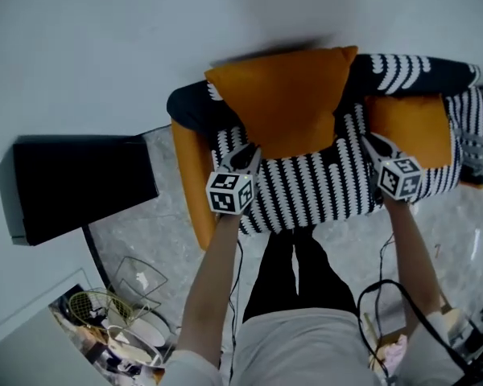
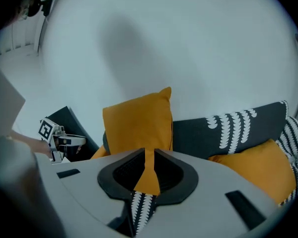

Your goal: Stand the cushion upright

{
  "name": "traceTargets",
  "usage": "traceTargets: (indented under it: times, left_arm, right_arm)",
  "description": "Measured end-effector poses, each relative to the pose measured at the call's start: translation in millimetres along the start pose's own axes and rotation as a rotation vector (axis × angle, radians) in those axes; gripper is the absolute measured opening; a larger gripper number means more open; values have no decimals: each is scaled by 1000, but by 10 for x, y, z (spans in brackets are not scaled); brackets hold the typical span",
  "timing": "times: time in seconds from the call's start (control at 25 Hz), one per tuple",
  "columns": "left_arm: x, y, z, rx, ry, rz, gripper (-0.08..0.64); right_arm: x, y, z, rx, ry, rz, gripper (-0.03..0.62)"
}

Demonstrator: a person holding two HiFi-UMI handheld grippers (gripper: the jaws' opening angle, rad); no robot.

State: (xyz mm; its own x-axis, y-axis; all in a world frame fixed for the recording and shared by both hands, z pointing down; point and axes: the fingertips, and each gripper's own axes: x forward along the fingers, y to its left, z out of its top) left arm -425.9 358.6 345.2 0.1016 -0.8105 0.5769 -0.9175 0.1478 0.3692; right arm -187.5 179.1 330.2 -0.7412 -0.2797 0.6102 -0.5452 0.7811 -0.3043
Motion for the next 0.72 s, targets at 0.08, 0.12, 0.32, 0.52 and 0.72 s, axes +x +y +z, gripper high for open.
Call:
traceTargets:
  times: [0.08,0.12,0.32,0.52,0.72]
  left_arm:
    - [-104,-93,36,7,3,-6,41]
    - [-153,-138,41,12,7,-11,35]
    - [-492,-375,6,10,33,-34,10]
    - [-866,-642,132,-17,37,-118,2]
    - [-1178,-780,259,-11,28,-148,2]
  right_arm:
    - [-176,63,-32,25,-13,-1,74]
    - [-264,92,-64,37,-18,-2,73]
    - [-750,298,-218,111,-28,35,51]
    - [-1142,471,-167,171,-69,37,48]
    - [-1471,711,-107,214,-109,47,48]
